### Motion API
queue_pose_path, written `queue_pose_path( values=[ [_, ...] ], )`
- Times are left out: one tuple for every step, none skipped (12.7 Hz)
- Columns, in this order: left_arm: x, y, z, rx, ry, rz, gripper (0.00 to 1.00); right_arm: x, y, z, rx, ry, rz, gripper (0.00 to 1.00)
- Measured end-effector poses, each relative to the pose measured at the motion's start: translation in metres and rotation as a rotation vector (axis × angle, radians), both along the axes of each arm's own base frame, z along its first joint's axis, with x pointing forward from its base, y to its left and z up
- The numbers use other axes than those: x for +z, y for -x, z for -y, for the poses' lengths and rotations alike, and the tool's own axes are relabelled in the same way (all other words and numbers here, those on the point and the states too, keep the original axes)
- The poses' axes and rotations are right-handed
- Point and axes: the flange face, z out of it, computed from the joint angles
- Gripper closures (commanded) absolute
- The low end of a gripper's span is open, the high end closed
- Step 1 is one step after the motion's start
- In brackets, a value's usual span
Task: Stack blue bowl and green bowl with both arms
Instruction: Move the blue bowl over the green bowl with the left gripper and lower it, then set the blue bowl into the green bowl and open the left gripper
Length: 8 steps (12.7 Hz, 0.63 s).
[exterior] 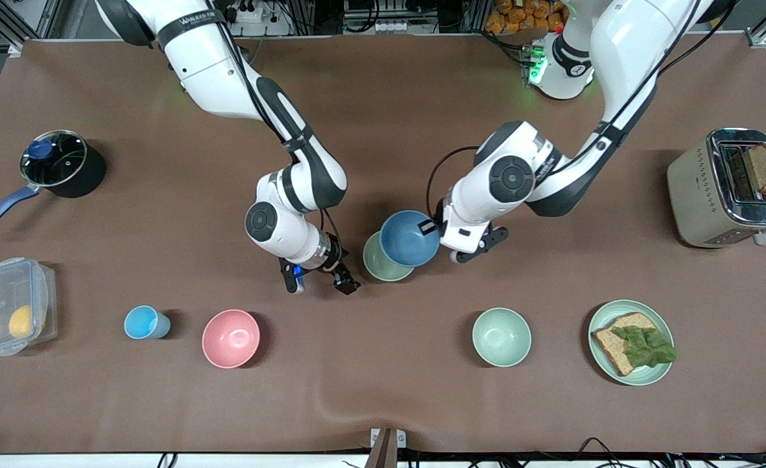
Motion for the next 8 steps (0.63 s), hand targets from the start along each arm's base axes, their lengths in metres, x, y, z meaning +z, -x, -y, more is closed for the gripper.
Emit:
queue_pose_path(
  values=[
    [-0.003, 0.002, 0.012, 0.007, 0.008, -0.008, 1.00, 0.000, 0.000, 0.000, 0.001, 0.001, 0.000, 0.00],
    [-0.008, 0.002, 0.020, 0.010, 0.015, -0.010, 1.00, 0.000, 0.000, 0.000, 0.003, 0.003, 0.002, 0.00],
    [-0.015, 0.003, 0.025, 0.009, 0.014, -0.012, 1.00, 0.000, 0.000, -0.001, 0.009, 0.007, 0.003, 0.00],
    [-0.023, 0.003, 0.027, 0.009, 0.005, -0.013, 1.00, 0.000, 0.001, -0.002, 0.023, 0.016, 0.004, 0.00],
    [-0.032, 0.002, 0.026, 0.011, -0.011, -0.012, 1.00, 0.000, 0.003, -0.004, 0.043, 0.028, -0.001, 0.00],
    [-0.039, 0.000, 0.024, 0.015, -0.026, -0.008, 1.00, 0.000, 0.005, -0.006, 0.064, 0.038, -0.010, 0.00],
    [-0.044, -0.002, 0.023, 0.021, -0.031, 0.000, 1.00, 0.002, 0.005, -0.008, 0.081, 0.043, -0.022, 0.00],
    [-0.047, -0.003, 0.024, 0.024, -0.028, 0.005, 1.00, 0.005, 0.004, -0.010, 0.091, 0.046, -0.028, 0.00]
  ],
)
